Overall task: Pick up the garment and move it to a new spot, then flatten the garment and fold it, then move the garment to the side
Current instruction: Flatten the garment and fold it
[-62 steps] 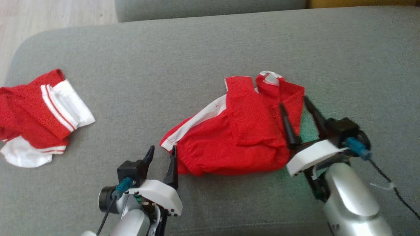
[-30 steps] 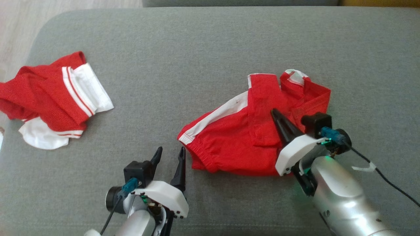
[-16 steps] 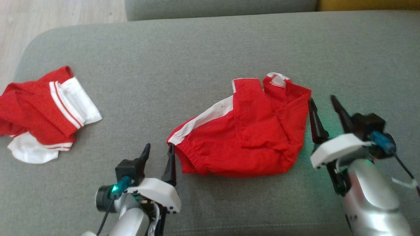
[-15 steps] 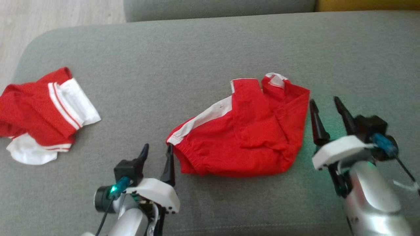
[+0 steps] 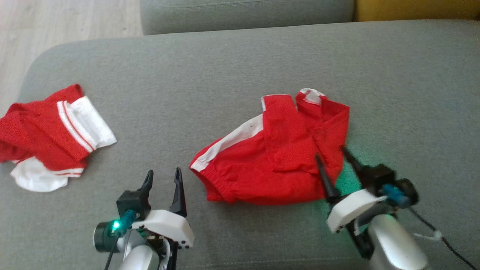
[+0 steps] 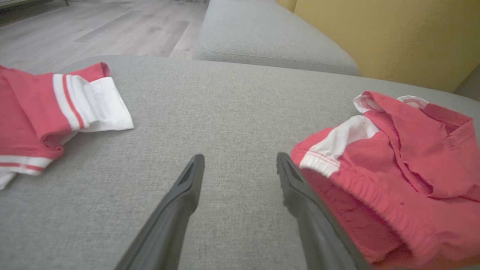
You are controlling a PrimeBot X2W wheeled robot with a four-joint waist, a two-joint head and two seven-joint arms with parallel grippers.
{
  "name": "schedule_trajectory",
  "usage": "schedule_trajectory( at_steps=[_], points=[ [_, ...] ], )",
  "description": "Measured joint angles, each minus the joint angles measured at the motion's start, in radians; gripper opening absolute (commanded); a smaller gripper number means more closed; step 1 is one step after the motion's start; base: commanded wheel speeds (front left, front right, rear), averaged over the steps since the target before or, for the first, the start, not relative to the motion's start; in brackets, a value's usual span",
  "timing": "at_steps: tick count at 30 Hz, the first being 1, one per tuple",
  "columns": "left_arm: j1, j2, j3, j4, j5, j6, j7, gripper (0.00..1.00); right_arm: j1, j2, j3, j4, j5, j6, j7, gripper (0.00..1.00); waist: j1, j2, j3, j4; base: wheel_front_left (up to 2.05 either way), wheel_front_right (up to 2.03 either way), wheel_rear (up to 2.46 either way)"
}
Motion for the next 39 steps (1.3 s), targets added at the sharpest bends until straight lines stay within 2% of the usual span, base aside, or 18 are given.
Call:
schedule_trajectory(
  at_steps=[4, 9, 17, 25, 30, 31, 33, 35, 36, 39],
  points=[
    [0.002, 0.0, -0.016, -0.002, -0.008, -0.006, 0.0, 1.0, -0.026, 0.002, 0.093, 0.073, 0.009, 0.0, 0.0, 1.0, 0.0, 0.0, 0.002, 0.029, 0.0, 0.0, 0.0],
    [0.02, 0.0, -0.028, -0.004, -0.009, -0.01, 0.0, 1.0, -0.075, 0.002, 0.153, 0.16, 0.018, 0.0, 0.0, 1.0, 0.0, 0.0, 0.009, 0.07, 0.0, 0.0, 0.0],
    [0.019, 0.0, -0.036, -0.007, -0.015, -0.011, 0.0, 1.0, -0.113, 0.002, 0.21, 0.211, 0.028, 0.0, 0.0, 1.0, 0.0, 0.0, 0.035, 0.101, 0.0, 0.0, 0.0],
    [0.016, 0.0, -0.046, -0.002, -0.038, -0.028, 0.0, 1.0, -0.132, 0.002, 0.284, 0.224, 0.054, 0.0, 0.0, 1.0, 0.0, 0.0, 0.061, 0.098, 0.0, 0.0, 0.0],
    [0.016, 0.0, -0.047, 0.0, -0.04, -0.028, 0.0, 1.0, -0.138, 0.002, 0.259, 0.23, 0.055, 0.0, 0.0, 1.0, 0.0, 0.0, 0.069, 0.095, 0.0, 0.0, 0.0],
    [0.015, 0.0, -0.048, 0.0, -0.041, -0.028, 0.0, 1.0, -0.139, 0.002, 0.253, 0.23, 0.055, 0.0, 0.0, 0.96, 0.0, 0.0, 0.071, 0.094, 0.0, 0.0, 0.0],
    [0.012, 0.0, -0.048, 0.001, -0.041, -0.029, 0.0, 1.0, -0.139, 0.002, 0.247, 0.227, 0.055, 0.0, 0.0, 0.74, 0.0, 0.0, 0.073, 0.093, 0.0, 0.0, 0.0],
    [0.011, 0.0, -0.048, 0.002, -0.041, -0.036, 0.0, 1.0, -0.139, 0.002, 0.241, 0.206, 0.061, 0.0, 0.0, 0.28, 0.0, 0.0, 0.073, 0.09, 0.0, 0.0, 0.0],
    [0.011, 0.0, -0.046, 0.003, -0.041, -0.037, 0.0, 1.0, -0.139, 0.002, 0.235, 0.185, 0.067, 0.0, 0.0, 0.0, 0.0, 0.0, 0.072, 0.088, 0.0, 0.0, 0.0],
    [0.011, 0.0, -0.042, 0.008, -0.043, -0.044, 0.0, 1.0, -0.139, 0.003, 0.198, 0.116, 0.092, 0.0, 0.0, 0.0, 0.0, 0.0, 0.068, 0.076, 0.0, 0.0, 0.0]
  ],
)
